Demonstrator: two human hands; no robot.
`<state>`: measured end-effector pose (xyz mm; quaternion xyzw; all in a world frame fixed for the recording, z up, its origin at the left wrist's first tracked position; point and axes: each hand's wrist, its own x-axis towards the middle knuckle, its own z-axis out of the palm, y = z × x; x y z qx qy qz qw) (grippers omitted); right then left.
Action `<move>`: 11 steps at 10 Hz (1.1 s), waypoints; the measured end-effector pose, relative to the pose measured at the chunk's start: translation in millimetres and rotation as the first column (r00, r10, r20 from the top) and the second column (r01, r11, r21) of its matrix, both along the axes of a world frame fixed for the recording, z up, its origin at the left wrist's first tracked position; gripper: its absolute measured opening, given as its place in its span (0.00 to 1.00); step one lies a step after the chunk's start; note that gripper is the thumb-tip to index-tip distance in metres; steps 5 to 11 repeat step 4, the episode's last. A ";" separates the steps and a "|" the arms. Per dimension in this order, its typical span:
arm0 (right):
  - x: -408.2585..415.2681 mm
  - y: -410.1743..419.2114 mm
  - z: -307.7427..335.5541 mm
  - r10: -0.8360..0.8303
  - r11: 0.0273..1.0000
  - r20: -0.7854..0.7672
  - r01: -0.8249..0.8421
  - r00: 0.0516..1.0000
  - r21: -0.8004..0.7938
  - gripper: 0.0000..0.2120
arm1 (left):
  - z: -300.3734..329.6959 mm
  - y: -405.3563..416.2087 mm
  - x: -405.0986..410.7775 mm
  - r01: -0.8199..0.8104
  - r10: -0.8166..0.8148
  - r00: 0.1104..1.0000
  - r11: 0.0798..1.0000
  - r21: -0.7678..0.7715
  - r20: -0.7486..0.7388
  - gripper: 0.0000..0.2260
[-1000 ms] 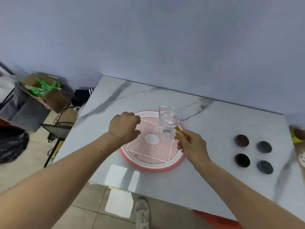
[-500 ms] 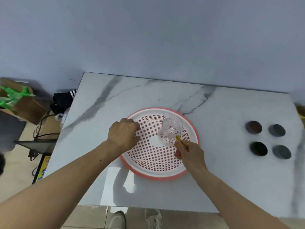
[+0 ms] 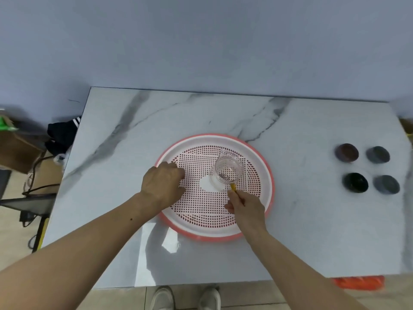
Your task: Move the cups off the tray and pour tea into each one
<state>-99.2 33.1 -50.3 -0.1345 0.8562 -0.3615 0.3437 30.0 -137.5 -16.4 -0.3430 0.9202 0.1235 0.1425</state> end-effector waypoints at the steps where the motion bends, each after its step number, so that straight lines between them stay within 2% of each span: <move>1: 4.1 0.2 -2.9 -0.005 1.000 -0.022 0.005 1.000 0.007 0.16 | -0.7 1.3 -1.3 -0.004 0.004 1.000 1.000 -0.004 0.011 0.15; 3: 5.6 -1.4 2.2 0.012 1.000 0.000 -0.012 1.000 0.021 0.11 | -0.4 2.8 -5.7 -0.015 0.015 1.000 1.000 -0.002 0.014 0.16; 4: 3.9 0.1 8.4 -0.005 0.998 0.025 0.003 1.000 0.055 0.19 | 1.7 2.1 -5.7 -0.018 0.018 1.000 1.000 0.000 0.008 0.16; 11: 3.9 0.1 8.4 -0.005 0.998 0.025 0.003 1.000 0.055 0.19 | 1.7 2.1 -5.7 -0.018 0.018 1.000 1.000 0.000 0.008 0.16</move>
